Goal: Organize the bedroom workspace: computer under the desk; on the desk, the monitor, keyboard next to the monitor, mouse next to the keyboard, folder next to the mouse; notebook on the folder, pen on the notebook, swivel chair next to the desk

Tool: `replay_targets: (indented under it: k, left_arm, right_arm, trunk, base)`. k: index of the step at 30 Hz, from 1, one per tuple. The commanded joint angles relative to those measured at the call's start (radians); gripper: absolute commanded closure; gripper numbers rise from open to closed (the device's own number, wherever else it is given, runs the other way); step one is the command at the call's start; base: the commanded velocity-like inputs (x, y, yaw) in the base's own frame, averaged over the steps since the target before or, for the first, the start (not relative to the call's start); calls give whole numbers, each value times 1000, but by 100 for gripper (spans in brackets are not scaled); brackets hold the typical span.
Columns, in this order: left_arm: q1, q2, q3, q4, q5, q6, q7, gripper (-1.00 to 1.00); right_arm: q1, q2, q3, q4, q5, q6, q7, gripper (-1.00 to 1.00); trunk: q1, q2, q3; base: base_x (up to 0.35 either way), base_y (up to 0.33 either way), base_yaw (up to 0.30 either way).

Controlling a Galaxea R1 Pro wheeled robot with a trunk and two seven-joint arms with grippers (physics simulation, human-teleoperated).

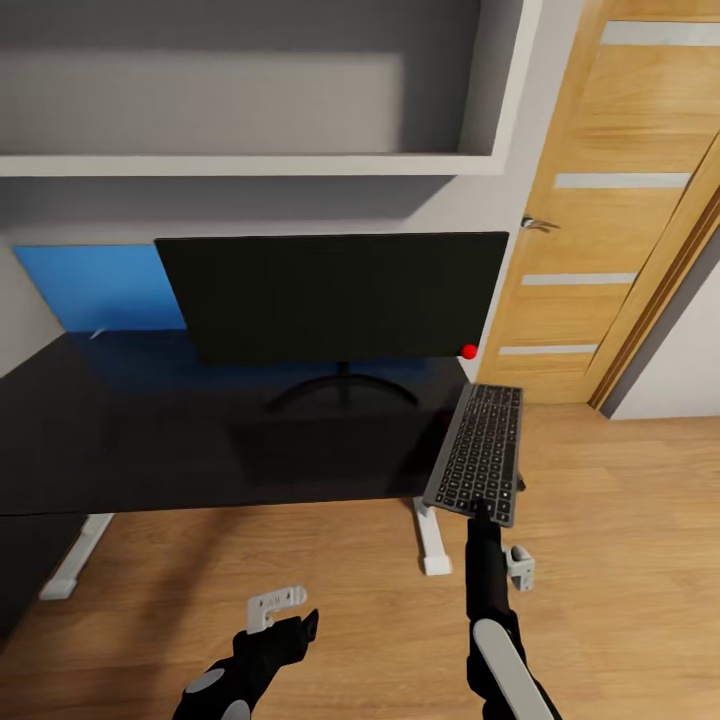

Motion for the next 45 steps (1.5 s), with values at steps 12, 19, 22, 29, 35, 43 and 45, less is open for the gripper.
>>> replay_targets:
  k: [12,19,22,29,35,43,45]
  left_arm:
    - [-1,-2,-2,-2,12,0,9,-100]
    - [-1,-3,-16,-3,12,-1,10,-100]
    - [-1,-3,-18,-3,12,-1,10,-100]
    - [-1,-3,-19,-3,12,-1,10,-100]
    - [-1,-3,-19,-3,12,-1,10,-100]
    - [-1,-3,-19,-3,12,-1,10,-100]
    - [-1,-3,-19,-3,12,-1,10,-100]
  right_arm:
    - [-1,12,1,13,-12,-6,11,100]
    - [-1,14,0,10,-9,-11,13,100]
    - [-1,14,-1,9,-8,-12,14,100]
    - [-1,14,-5,7,-7,-13,15,100]
    - [-1,14,-7,5,-5,-15,15,100]
    - [-1,12,-10,4,-5,-17,15,100]
    - [-1,12,-10,4,-5,-17,15,100]
  trunk:
    - [0,-1,-1]
    - [27,-50,-23]
    - [38,-71,-32]
    - [65,-120,-54]
    - [88,-162,-73]
    - [119,-218,-98]
    - [123,-225,-101]
  base:
    - [0,20,0]
    - [0,0,0]
    - [0,0,0]
    - [0,0,0]
    - [0,0,0]
    - [0,0,0]
    - [0,0,0]
